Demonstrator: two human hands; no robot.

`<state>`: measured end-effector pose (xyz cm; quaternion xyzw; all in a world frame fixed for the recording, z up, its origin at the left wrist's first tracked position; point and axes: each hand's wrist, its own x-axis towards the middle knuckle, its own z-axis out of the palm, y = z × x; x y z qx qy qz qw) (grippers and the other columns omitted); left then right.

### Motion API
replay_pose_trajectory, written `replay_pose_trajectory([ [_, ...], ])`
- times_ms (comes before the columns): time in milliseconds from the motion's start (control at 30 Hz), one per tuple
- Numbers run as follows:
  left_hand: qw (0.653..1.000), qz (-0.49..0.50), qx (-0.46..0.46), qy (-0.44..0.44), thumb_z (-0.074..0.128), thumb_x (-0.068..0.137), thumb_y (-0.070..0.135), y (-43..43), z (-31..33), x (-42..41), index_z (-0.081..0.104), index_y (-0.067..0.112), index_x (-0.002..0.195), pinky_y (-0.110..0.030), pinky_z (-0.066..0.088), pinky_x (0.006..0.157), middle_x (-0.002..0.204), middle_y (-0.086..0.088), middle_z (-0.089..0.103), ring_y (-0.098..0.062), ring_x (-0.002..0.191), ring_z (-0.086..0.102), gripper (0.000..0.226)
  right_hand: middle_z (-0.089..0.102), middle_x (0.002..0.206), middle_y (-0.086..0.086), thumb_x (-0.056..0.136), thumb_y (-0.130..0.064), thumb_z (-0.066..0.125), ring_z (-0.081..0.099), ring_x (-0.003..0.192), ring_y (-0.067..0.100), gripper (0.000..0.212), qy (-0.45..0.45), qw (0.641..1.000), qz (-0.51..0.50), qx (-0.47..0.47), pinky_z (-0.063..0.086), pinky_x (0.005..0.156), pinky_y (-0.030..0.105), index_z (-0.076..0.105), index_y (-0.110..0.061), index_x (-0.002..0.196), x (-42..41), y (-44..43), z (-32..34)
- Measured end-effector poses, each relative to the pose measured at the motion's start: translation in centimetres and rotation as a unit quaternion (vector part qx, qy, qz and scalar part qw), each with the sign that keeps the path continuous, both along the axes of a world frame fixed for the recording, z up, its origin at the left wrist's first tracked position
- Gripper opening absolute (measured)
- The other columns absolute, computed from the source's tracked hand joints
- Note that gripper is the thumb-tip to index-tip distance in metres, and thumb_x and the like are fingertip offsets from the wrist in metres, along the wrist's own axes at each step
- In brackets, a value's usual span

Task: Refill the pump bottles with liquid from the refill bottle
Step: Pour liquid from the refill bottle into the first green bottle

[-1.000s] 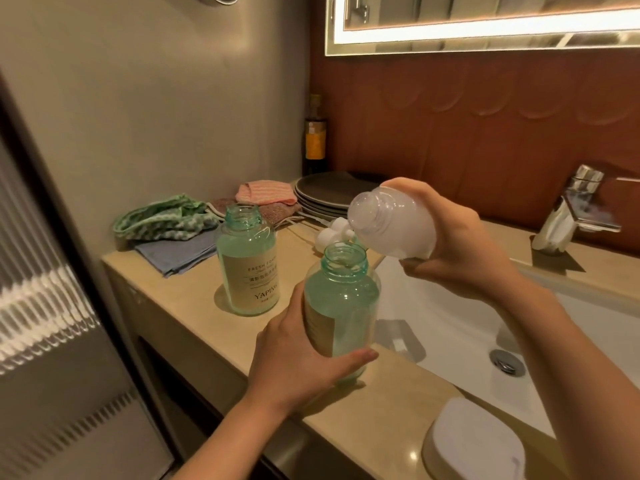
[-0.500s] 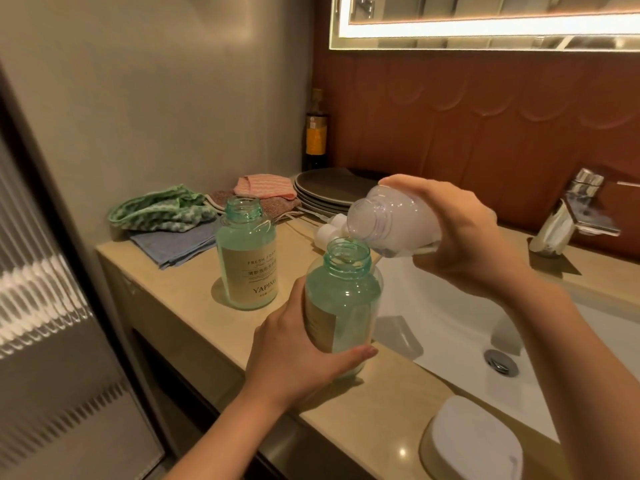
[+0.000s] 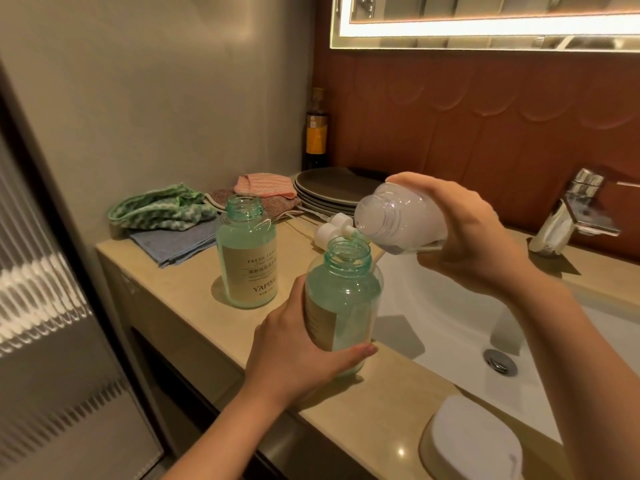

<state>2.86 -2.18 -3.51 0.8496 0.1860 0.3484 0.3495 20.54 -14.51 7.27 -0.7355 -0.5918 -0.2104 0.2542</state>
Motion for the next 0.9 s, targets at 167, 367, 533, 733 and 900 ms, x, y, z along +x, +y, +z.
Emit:
replay_pose_trajectory([
  [167,1.000,0.002,0.001,0.000,0.066,0.041,0.078,-0.03,0.06,-0.01,0.025,0.064,0.106,-0.026,0.048,0.085,0.094,0.040,0.048,0.013,0.090,0.047,0.078,0.056,0.125,0.001,0.058,0.001,0.084,0.037,0.110,0.010,0.090,-0.023,1.000,-0.010,0.001,0.026,0.087,0.032,0.045,-0.027,0.135,-0.35,0.07,-0.08],
  [367,1.000,0.003,0.000,-0.001,0.065,0.040,0.078,-0.06,0.10,0.03,0.029,0.063,0.103,-0.021,0.045,0.081,0.093,0.038,0.051,0.022,0.090,0.046,0.074,0.054,0.129,-0.001,0.059,-0.002,0.084,0.047,0.118,0.023,0.093,-0.032,0.999,-0.008,-0.014,0.034,0.097,0.042,0.040,-0.031,0.136,0.02,0.21,-0.09],
  [533,1.000,0.006,0.001,-0.001,0.065,0.041,0.079,-0.09,0.16,0.07,0.030,0.061,0.103,-0.023,0.047,0.082,0.094,0.037,0.050,0.014,0.088,0.050,0.074,0.056,0.128,0.003,0.061,-0.003,0.084,0.048,0.118,0.027,0.090,-0.055,0.998,-0.010,-0.005,0.034,0.097,0.047,0.041,-0.029,0.135,-0.05,0.26,0.13],
  [733,1.000,0.007,0.005,-0.010,0.066,0.041,0.077,-0.20,0.10,0.07,0.031,0.056,0.107,-0.027,0.050,0.083,0.094,0.036,0.052,0.007,0.090,0.053,0.078,0.056,0.128,0.004,0.062,-0.004,0.084,0.048,0.119,0.028,0.088,-0.067,0.998,-0.008,-0.001,0.034,0.097,0.046,0.040,-0.028,0.135,0.02,0.33,0.09],
  [900,1.000,0.003,0.006,-0.005,0.064,0.041,0.078,-0.09,0.19,-0.02,0.027,0.066,0.103,-0.021,0.045,0.082,0.093,0.040,0.049,0.021,0.089,0.046,0.074,0.056,0.127,0.005,0.062,-0.002,0.083,0.049,0.118,0.029,0.086,-0.084,0.996,-0.014,0.003,0.033,0.098,0.046,0.044,-0.024,0.135,-0.13,0.31,0.24],
])
